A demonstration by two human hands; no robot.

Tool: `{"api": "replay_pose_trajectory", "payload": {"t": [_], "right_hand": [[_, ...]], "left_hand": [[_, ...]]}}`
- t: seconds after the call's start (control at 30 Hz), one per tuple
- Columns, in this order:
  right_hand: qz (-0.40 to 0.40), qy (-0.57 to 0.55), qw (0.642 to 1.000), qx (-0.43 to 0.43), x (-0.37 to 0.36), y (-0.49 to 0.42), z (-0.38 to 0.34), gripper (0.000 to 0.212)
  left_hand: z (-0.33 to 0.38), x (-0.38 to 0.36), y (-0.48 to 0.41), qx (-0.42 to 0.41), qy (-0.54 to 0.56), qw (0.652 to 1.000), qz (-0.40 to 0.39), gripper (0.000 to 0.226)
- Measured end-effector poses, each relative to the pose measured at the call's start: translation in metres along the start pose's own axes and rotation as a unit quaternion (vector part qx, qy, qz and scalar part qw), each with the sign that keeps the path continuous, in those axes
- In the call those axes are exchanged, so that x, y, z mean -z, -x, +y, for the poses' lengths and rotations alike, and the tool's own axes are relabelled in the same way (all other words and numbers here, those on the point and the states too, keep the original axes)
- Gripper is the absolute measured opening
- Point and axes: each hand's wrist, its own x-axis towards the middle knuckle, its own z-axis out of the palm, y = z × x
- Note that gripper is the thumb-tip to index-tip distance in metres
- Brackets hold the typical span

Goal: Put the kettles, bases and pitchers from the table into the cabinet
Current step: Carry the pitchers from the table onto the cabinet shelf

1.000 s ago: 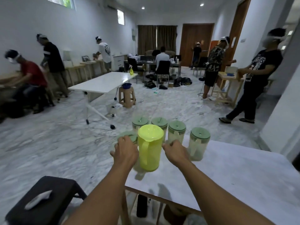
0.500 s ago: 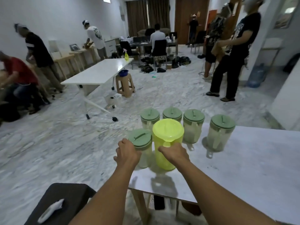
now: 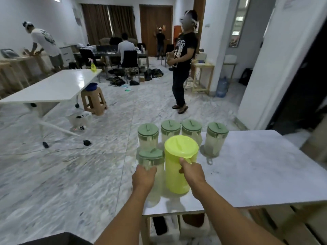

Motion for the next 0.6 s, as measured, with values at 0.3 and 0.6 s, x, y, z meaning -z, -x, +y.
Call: {"api": "replay_pose_trajectory", "payload": {"t": [0.3,0.6], "right_hand": [[0.104,-0.154,0.982,0.022,0.085,0.035,-0.064,0.042],[0.337,-0.208,0.911,0.117,0.285,0.105,-0.106,0.05]], "left_hand": [[0.12,-0.007,0.04,-0.077,0.159,0.978,-0.108,0.034],[0.284,-0.099,0.181,-0.207,0.235,0.914,-0.257,0.041]]}}
